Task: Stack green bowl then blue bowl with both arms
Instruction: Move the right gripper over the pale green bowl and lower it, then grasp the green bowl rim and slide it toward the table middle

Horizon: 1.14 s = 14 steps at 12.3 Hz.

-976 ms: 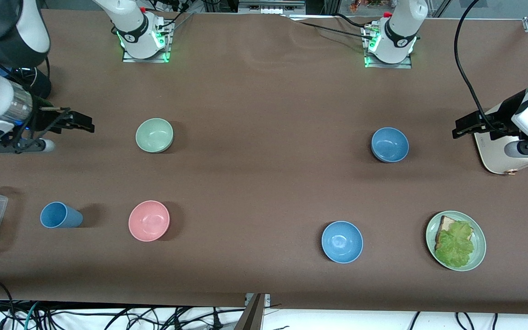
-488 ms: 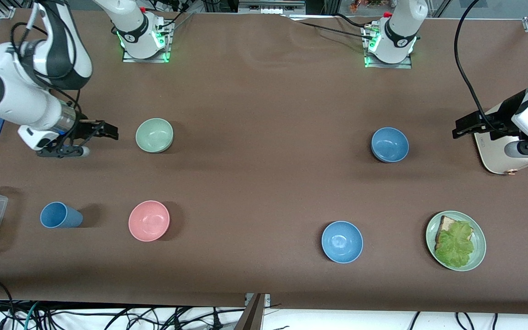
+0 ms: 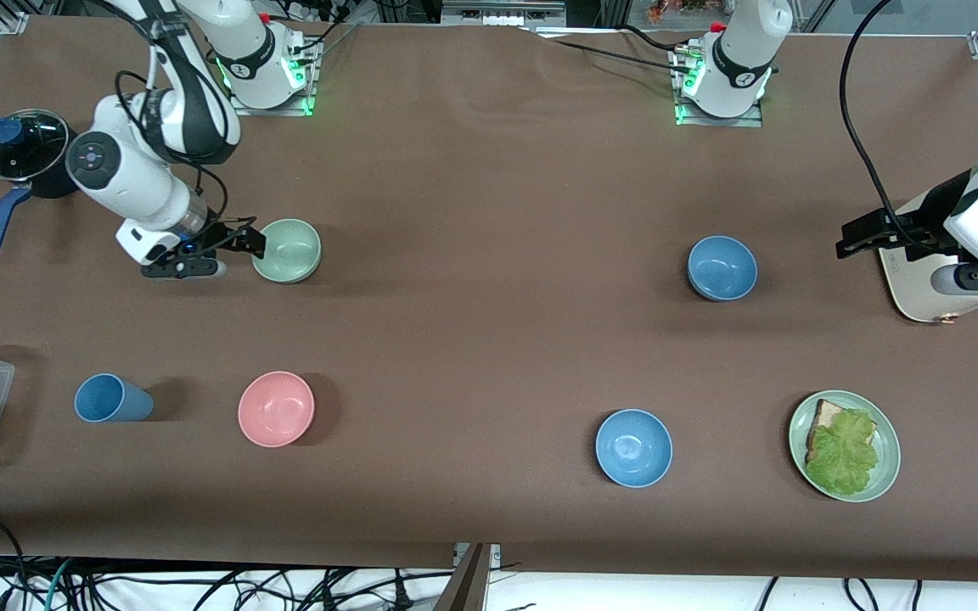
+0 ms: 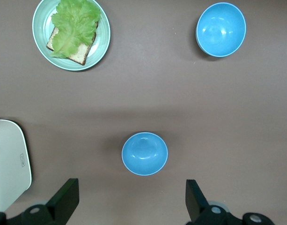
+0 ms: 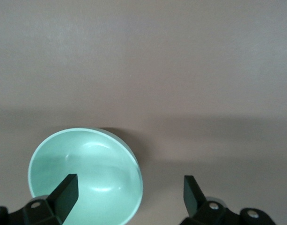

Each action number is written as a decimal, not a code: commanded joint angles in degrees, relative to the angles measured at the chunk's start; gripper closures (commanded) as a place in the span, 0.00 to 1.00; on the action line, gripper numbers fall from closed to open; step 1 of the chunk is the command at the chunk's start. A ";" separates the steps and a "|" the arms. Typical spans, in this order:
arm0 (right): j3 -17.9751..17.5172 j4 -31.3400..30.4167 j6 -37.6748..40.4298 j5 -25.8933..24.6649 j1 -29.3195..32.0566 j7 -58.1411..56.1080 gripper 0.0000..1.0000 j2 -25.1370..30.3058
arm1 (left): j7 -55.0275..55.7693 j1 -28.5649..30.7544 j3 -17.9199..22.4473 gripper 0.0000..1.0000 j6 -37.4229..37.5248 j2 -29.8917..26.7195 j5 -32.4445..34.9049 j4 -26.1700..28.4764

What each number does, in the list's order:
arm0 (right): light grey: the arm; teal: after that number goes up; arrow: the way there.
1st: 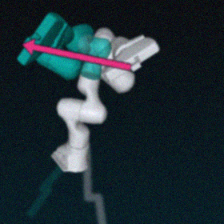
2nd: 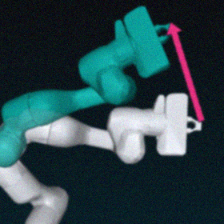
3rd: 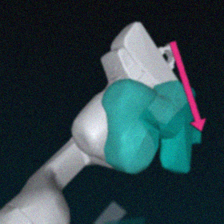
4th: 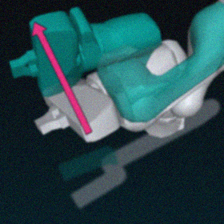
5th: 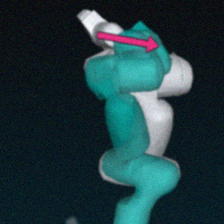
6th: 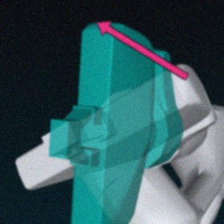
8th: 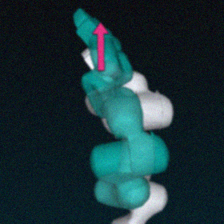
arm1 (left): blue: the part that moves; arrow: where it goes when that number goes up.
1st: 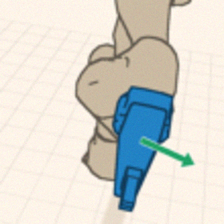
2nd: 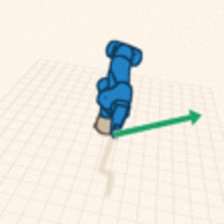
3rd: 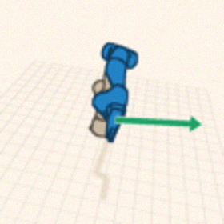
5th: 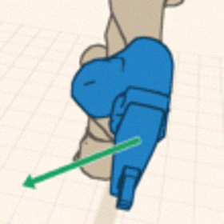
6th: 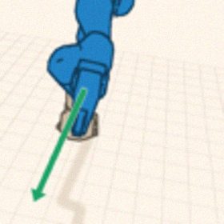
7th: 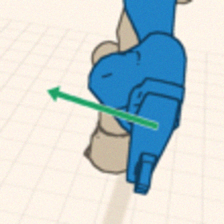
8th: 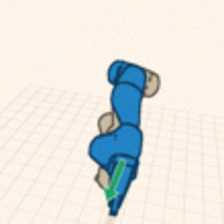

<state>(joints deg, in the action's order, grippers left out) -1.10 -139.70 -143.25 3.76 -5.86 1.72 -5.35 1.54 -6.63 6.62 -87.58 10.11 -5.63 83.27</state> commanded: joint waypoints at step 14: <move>-2.57 -3.13 -10.21 0.28 -0.55 3.03 1.00 -3.27 | -0.22 -0.05 0.06 0.00 1.01 0.79 0.71 -1.98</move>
<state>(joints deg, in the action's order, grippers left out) -2.08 -142.97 -154.62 3.77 -6.28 3.17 -10.52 1.54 -6.60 6.62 -87.58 10.15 -5.63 83.10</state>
